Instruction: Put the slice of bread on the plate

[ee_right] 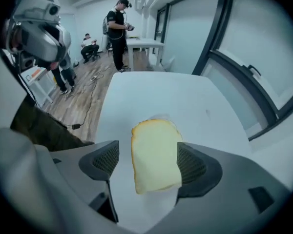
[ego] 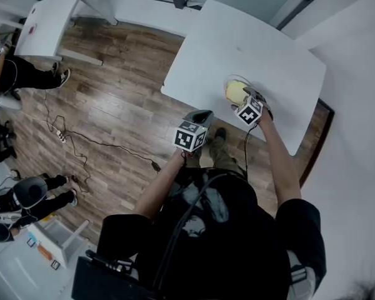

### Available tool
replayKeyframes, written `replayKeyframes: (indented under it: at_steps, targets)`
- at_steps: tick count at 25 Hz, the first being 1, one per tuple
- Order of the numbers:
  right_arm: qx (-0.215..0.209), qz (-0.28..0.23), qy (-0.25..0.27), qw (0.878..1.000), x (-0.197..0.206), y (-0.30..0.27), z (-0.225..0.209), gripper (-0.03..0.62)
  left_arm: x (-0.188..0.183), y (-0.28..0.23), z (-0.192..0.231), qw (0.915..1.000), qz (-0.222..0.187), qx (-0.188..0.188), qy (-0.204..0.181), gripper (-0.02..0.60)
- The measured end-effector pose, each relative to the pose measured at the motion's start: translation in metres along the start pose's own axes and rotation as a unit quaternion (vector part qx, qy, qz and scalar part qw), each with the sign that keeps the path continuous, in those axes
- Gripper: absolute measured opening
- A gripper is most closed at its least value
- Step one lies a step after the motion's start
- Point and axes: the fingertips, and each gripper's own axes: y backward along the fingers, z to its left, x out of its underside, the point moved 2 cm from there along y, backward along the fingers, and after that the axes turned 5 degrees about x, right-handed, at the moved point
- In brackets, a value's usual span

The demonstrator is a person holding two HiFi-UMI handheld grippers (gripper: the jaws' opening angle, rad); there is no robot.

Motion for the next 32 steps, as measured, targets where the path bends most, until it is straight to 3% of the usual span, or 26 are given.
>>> replayKeyframes:
  at_steps: [4,9,14,17,20,22,27,32]
  targets:
    - [0.052,-0.083,-0.108,0.989,0.000,0.049,-0.003,0.244,-0.014,-0.003,-0.007,0.9998,-0.011,0.006,-0.018,0.006]
    - [0.139,-0.177,-0.233,0.946,0.002,0.128,-0.006,0.051,-0.043,-0.001,-0.026,0.9975,-0.036,0.027,-0.054,0.006]
    - [0.159,-0.231,-0.328,0.902,0.006,0.188,0.001,0.009,-0.076,-0.001,-0.043,0.9919,-0.098,0.033,-0.074,0.006]
    - [0.173,-0.271,-0.384,0.866,0.008,0.218,0.003,0.009,-0.084,0.003,-0.063,0.9874,-0.113,0.063,-0.092,0.006]
    - [0.180,-0.301,-0.415,0.839,0.008,0.237,0.001,0.008,-0.093,0.012,-0.075,0.9826,-0.122,0.053,-0.130,0.006]
    - [0.174,-0.313,-0.415,0.836,0.003,0.243,0.002,0.008,-0.096,0.015,-0.080,0.9804,-0.126,0.048,-0.143,0.006]
    - [0.162,-0.320,-0.397,0.845,-0.006,0.245,0.012,0.008,-0.093,0.016,-0.085,0.9795,-0.123,0.044,-0.154,0.006]
    - [0.156,-0.323,-0.400,0.843,-0.010,0.243,0.016,0.008,-0.091,0.021,-0.081,0.9805,-0.124,0.046,-0.145,0.006]
